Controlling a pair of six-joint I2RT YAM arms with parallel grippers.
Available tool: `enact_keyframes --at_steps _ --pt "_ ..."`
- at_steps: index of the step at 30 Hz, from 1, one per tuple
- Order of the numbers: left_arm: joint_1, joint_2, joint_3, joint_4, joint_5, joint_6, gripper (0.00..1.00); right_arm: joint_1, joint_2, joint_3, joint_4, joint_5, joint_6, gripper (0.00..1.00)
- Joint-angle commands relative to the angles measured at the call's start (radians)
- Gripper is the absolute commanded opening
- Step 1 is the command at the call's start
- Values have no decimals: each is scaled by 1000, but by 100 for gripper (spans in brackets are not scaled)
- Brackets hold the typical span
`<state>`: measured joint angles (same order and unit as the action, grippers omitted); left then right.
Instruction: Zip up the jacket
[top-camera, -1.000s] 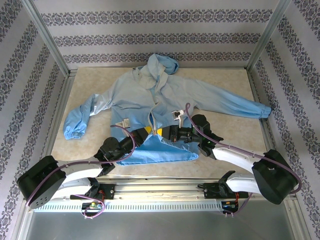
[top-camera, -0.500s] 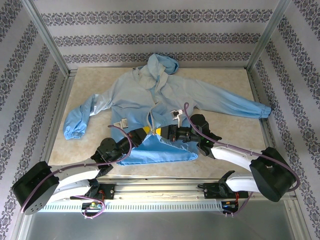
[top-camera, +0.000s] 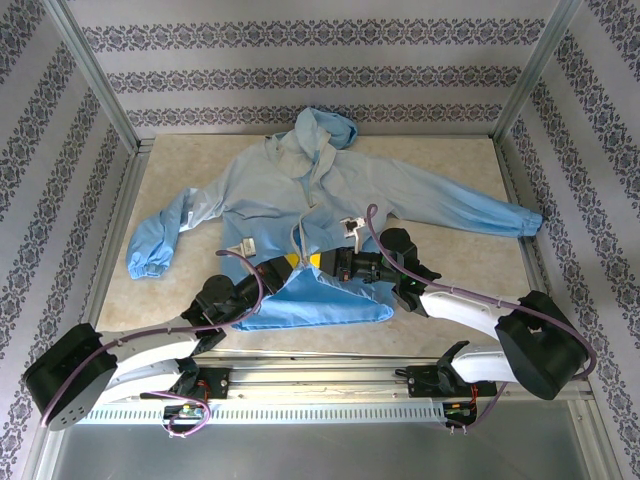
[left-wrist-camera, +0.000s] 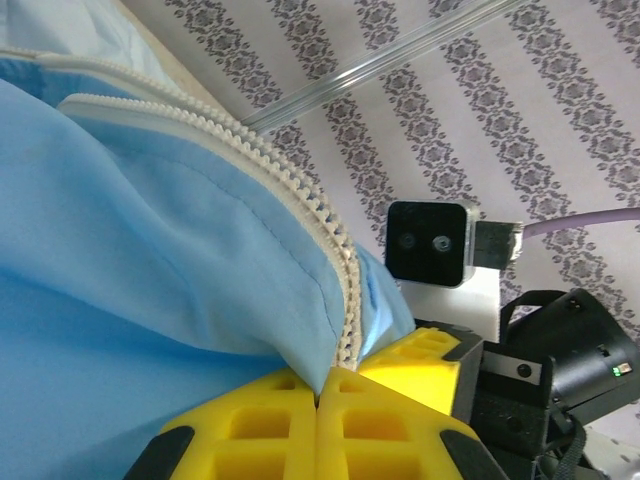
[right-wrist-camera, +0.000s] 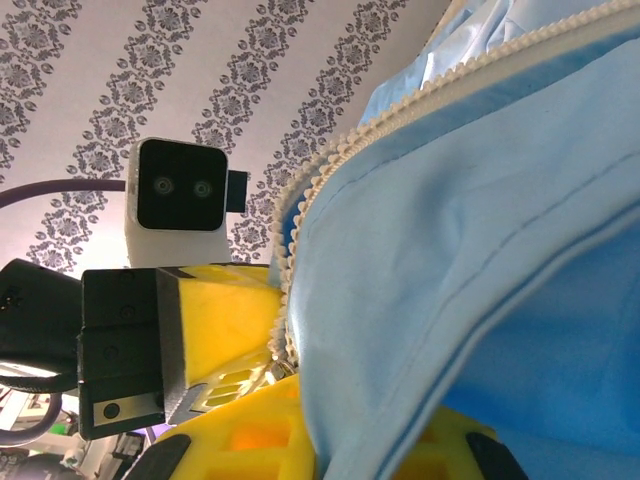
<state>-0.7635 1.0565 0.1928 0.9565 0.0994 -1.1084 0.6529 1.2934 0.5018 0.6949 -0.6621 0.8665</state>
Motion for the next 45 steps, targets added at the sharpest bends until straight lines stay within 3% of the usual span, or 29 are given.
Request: enact_keyframes --at_steps 1,5,15,22,28,32,36,40,45 --pt "7 -44 28 -134 7 45 0 9 4 11 101 36 9 0" --pt "7 -93 48 -218 0 102 0 13 3 5 94 50 18 0" --pt "1 -88 69 -242 46 207 0 20 3 1 76 95 67 0" --pt "-49 -72 119 -396 28 306 0 12 -5 -21 59 151 112 0" --pt "-60 -63 109 -376 24 308 0 11 6 -37 90 156 135 0" --pt "-59 -106 138 -456 6 331 24 10 -6 -49 92 155 136 0" --pt "-40 -165 138 -475 0 321 41 11 -14 -59 92 151 137 0" --pt "-15 -222 98 -431 -9 255 51 12 -14 -65 95 147 140 0" --pt "-11 -239 54 -350 -16 158 54 16 -13 -64 100 147 141 0"
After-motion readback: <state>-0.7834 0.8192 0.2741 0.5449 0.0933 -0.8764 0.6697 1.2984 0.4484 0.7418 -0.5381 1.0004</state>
